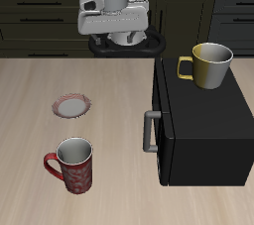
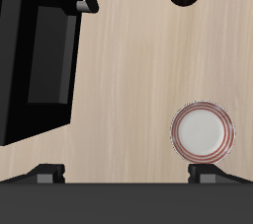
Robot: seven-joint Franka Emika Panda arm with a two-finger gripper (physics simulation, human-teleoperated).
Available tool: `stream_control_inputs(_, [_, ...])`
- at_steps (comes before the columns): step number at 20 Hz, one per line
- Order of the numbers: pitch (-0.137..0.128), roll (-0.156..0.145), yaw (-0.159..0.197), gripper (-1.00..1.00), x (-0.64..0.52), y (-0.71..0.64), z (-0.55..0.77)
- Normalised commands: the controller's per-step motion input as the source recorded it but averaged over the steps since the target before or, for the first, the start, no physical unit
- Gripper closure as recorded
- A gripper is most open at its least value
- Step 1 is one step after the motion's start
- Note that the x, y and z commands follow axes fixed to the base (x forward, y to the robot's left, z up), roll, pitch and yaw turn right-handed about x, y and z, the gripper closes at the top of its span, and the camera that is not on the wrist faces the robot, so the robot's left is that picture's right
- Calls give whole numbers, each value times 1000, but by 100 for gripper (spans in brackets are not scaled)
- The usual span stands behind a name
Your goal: Place the red mug on the plate
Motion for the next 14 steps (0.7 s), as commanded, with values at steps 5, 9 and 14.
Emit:
stream_control_inputs(5, [-26, -48, 2, -100, 356, -213, 42])
stream_control_inputs(9, [-5, -53, -3, -100, 248, -122, -14])
stream_control_inputs(14, [-22, -54, -16, -100, 398, -142, -39])
